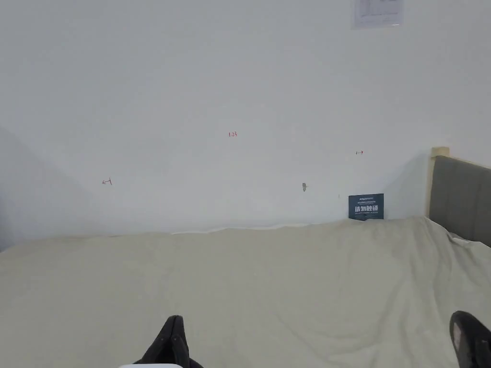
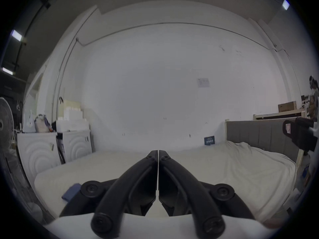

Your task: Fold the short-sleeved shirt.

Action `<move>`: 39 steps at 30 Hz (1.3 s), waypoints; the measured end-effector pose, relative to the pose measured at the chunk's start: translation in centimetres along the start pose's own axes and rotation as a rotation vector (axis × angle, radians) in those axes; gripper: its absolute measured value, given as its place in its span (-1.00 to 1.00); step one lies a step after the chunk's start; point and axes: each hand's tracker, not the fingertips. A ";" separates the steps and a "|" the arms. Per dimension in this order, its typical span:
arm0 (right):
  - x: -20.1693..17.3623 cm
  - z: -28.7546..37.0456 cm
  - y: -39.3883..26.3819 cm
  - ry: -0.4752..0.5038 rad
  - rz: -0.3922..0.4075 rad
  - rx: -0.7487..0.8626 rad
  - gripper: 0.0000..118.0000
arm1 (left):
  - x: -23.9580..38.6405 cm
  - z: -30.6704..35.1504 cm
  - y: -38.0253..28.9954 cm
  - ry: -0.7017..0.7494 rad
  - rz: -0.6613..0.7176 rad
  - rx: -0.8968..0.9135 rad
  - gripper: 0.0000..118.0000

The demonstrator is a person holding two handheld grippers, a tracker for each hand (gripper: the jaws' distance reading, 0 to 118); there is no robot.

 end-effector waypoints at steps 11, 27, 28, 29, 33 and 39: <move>-0.3 -0.1 0.3 0.005 0.006 -0.029 -0.99 | -0.4 0.1 -0.5 0.000 0.014 -0.022 -0.46; -0.1 0.0 -0.4 -0.019 0.051 -0.085 1.00 | -1.5 0.7 0.9 -0.031 0.037 -0.031 1.00; 0.0 0.1 -0.4 -0.019 0.047 -0.088 1.00 | -1.5 0.8 1.2 -0.034 0.029 -0.034 1.00; 0.0 0.1 -0.4 -0.020 0.044 -0.091 1.00 | -1.4 1.0 1.4 -0.035 0.035 -0.027 1.00; -0.3 -0.4 -0.3 -0.009 0.045 -0.128 1.00 | -0.5 1.7 2.4 0.020 0.126 -0.034 1.00; -0.6 -0.8 -0.4 0.007 0.041 -0.152 1.00 | 0.6 2.4 2.3 -0.015 0.177 -0.011 1.00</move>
